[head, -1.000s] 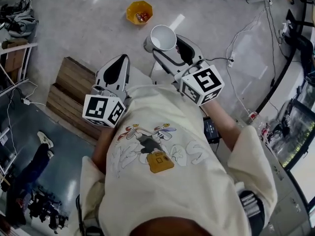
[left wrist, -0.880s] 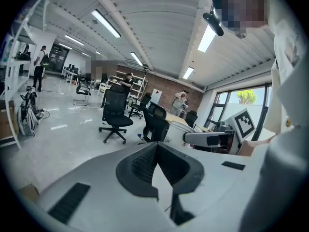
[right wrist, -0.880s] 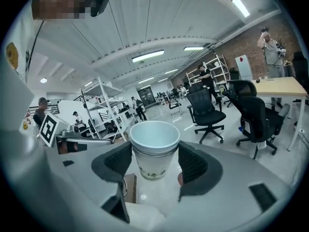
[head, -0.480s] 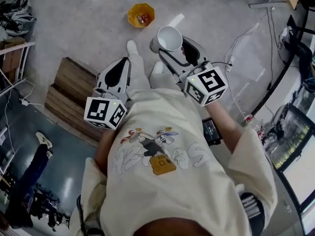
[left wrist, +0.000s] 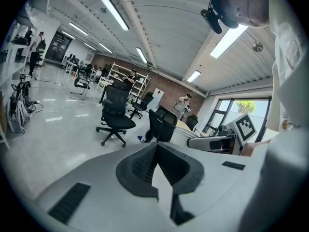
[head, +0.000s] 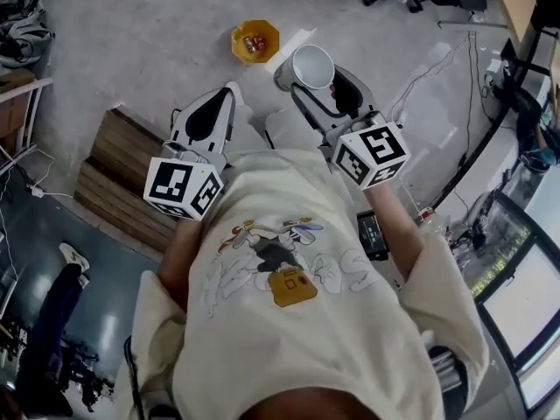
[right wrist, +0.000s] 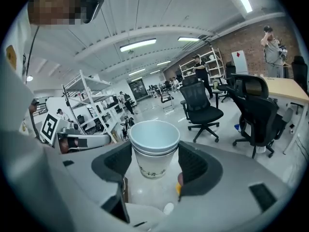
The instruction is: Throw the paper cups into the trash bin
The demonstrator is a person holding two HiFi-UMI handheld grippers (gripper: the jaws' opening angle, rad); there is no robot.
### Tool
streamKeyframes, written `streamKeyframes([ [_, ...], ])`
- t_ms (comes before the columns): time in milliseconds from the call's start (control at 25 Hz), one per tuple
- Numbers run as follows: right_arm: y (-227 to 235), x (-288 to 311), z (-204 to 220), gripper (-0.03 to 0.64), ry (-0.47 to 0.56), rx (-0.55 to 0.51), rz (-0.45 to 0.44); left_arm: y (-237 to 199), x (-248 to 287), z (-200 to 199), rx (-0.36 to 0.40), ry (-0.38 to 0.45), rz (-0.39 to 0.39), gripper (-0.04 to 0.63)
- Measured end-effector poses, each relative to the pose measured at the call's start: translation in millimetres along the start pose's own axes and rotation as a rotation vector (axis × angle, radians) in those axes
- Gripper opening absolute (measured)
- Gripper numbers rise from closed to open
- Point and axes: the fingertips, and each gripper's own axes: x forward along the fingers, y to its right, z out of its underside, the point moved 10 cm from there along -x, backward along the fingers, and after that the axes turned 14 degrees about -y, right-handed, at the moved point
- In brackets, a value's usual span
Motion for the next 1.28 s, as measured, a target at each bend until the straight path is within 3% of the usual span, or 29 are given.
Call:
streamKeyframes([
  [240,24,19,-30,0.307,-0.014,-0.016,-0.038,-17,19,-26,-0.029,0.001,-0.046,0.005],
  [480,55,37,-36,0.307,-0.056,-0.043,-0.060,-21,48,-27,-0.046,-0.034,-0.067,0.005],
  [1040,115,143,-4,0.307,-0.201,-0.114,-0.085,-68,154,6,-0.108,-0.128,-0.046,0.005],
  [1280,130,190,15,0.307,-0.253,-0.133,-0.088,-99,189,39,-0.110,-0.171,-0.081,0.006],
])
